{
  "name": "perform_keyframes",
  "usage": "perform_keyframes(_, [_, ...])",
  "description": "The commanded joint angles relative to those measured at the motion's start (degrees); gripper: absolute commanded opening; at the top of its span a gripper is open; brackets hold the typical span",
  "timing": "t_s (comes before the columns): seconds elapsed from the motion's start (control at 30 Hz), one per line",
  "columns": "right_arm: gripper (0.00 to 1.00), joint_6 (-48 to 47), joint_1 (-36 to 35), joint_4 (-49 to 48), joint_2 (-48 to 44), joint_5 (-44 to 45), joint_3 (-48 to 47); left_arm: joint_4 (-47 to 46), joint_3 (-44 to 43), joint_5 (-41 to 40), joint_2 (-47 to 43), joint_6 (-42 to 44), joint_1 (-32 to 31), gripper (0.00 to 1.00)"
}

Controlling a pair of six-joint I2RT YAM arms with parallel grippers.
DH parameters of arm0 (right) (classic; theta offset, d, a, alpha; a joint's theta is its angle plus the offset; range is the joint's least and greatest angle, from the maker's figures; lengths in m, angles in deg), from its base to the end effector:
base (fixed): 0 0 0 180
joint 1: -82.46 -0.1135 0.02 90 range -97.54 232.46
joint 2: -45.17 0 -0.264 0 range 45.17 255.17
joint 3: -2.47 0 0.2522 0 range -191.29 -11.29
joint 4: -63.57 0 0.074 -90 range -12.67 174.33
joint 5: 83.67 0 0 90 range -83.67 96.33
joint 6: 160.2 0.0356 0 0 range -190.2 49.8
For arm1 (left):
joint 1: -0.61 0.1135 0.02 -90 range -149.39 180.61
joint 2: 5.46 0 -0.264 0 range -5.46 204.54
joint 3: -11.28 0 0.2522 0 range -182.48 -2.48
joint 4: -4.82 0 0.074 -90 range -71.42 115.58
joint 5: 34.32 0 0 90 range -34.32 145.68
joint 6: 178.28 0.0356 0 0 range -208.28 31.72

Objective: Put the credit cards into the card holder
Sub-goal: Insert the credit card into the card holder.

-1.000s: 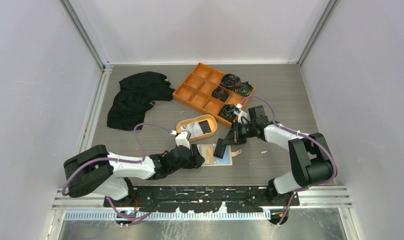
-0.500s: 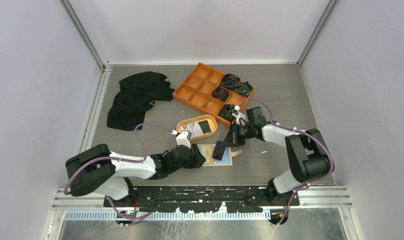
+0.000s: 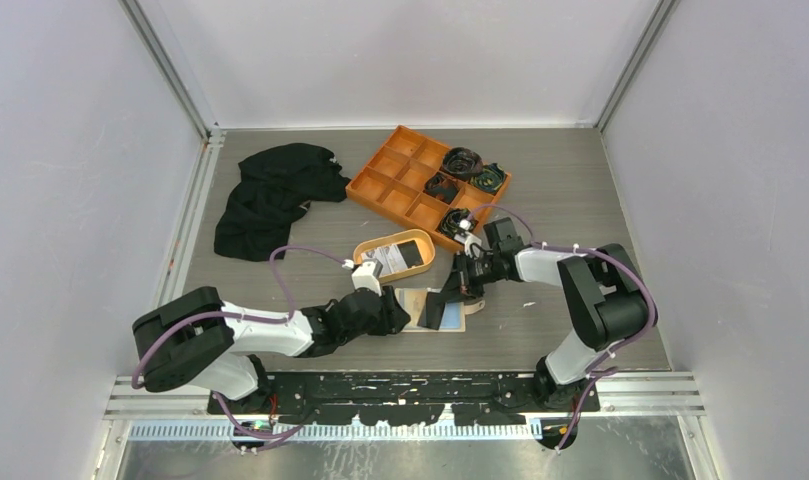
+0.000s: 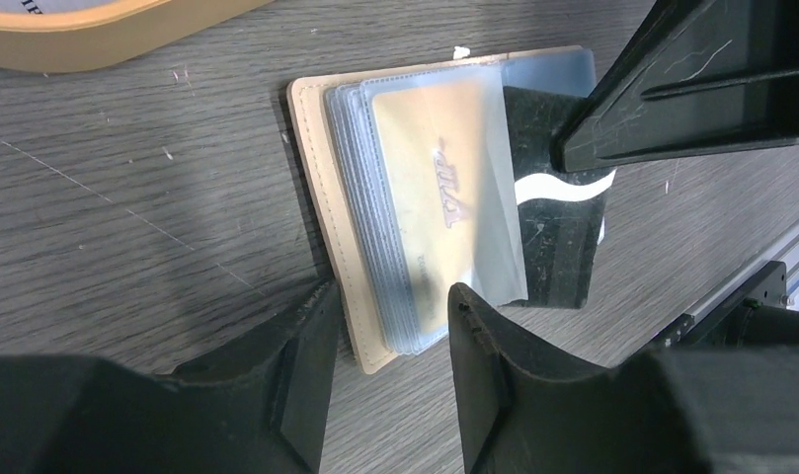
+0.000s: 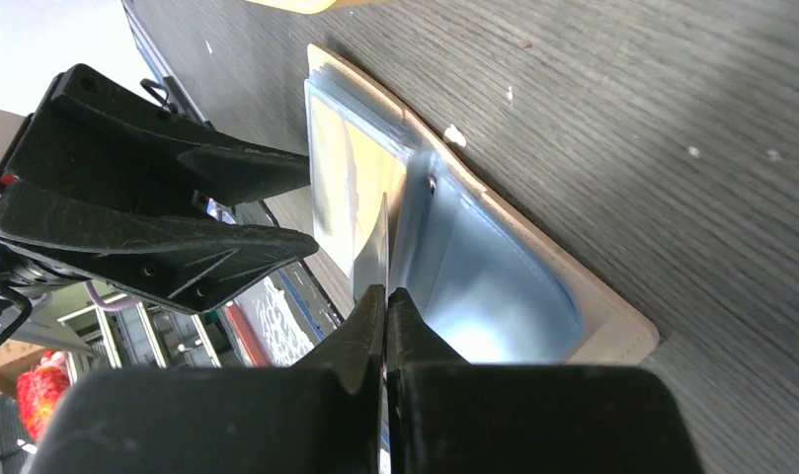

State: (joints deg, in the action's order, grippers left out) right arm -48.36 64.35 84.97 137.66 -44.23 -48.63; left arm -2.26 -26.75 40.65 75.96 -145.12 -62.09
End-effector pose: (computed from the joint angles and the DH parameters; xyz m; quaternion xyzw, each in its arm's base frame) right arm 0.2432 0.1085 0.1246 -0.0718 0.8817 0.4628 0.0581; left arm 0.1234 -0.2190 0.1371 -0.0138 0.8864 -0.3281 0.3262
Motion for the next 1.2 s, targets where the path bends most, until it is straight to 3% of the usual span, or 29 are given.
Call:
perform_keyframes(0.0, [0.01,-0.8,-1.5,-2.0,1.4,-0.5,-2.3,1.3,-0.4,1.1,1.3,-0.1,0.2,0.45])
perform_keyframes(0.37, [0.03,-1.2,-2.8,-1.1,8.4,-3.2,-7.8,0.6,-0.4,1.9,1.8,0.1,0.5,0.45])
perform_keyframes(1.03, [0.1,-5.6,-5.7,4.9,11.8,-3.8,-11.6,-2.8,0.5,4.5,0.6,1.3,1.4,0.45])
perform_keyframes(1.1, [0.11,-5.9,-5.7,5.2,11.9,-3.6,-11.8,-1.5,0.2,5.2,-1.5,2.0,1.4,0.46])
perform_keyframes(1.17, [0.12,-6.1,-5.7,5.8,12.0,-3.4,-12.0,5.6,-1.7,4.0,-5.0,2.8,0.8,0.48])
